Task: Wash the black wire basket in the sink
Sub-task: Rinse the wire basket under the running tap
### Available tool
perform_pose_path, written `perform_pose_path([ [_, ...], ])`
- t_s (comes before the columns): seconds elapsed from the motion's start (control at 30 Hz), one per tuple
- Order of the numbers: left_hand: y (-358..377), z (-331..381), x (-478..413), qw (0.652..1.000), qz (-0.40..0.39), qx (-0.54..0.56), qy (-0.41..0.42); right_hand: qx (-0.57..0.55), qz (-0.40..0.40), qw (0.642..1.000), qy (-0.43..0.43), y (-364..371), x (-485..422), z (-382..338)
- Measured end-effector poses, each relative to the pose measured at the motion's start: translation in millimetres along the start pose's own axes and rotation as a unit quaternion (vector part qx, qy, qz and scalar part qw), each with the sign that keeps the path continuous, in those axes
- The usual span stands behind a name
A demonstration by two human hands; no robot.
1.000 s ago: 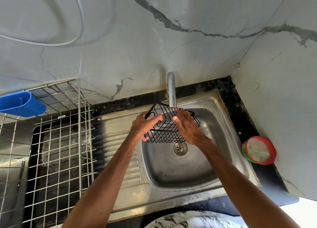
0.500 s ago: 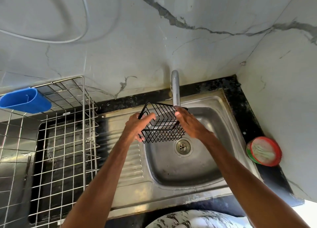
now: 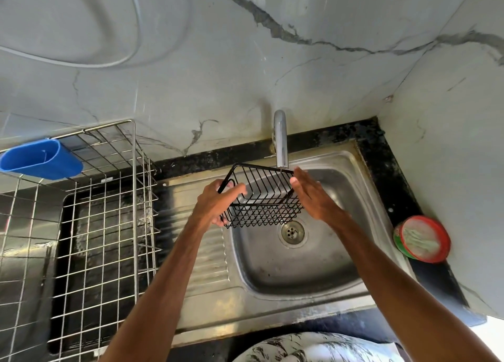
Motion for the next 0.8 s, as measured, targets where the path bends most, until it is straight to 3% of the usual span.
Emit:
perform_pose_path([
  [0.17, 4, -2, 1, 1.0, 0.009, -0.005, -0.004, 0.012, -0.006, 0.99, -0.141, 17, 9, -55],
  [0.27, 2, -4, -2, 1.0, 0.006, 0.008, -0.003, 0.023, 0.01, 0.986, -0.167, 16, 4, -56],
  [0.33, 1, -7, -2, 1.0, 0.0, 0.021, -0.003, 0.028, 0.031, 0.992, -0.12, 6, -1, -33],
  [0.43, -3, -10, -3, 1.0, 0.01, 0.023, 0.004, 0.022, -0.002, 0.999, 0.03, -1, -8, 7],
  [0.5, -6, -12, -4, 0.999, 0.017, 0.03, 0.004, 0.023, -0.014, 0.998, 0.064, 0, -8, 11],
  [0.7, 0, -12, -4, 0.999, 0.006, 0.037, -0.002, 0.091, -0.026, 0.99, -0.102, 23, 7, -64],
  [0.8, 2, -12, -5, 0.999, 0.004, 0.044, -0.011, 0.082, -0.011, 0.989, -0.12, 18, 4, -60],
])
Point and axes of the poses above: each hand's wrist, its own x-axis away from the middle knuckle, its own y-axis out of the palm, z = x × y, the point moved 6 cm from there along -x, towards the middle knuckle, and after that the axes turned 7 degrees about -y, right-handed, at the moved point
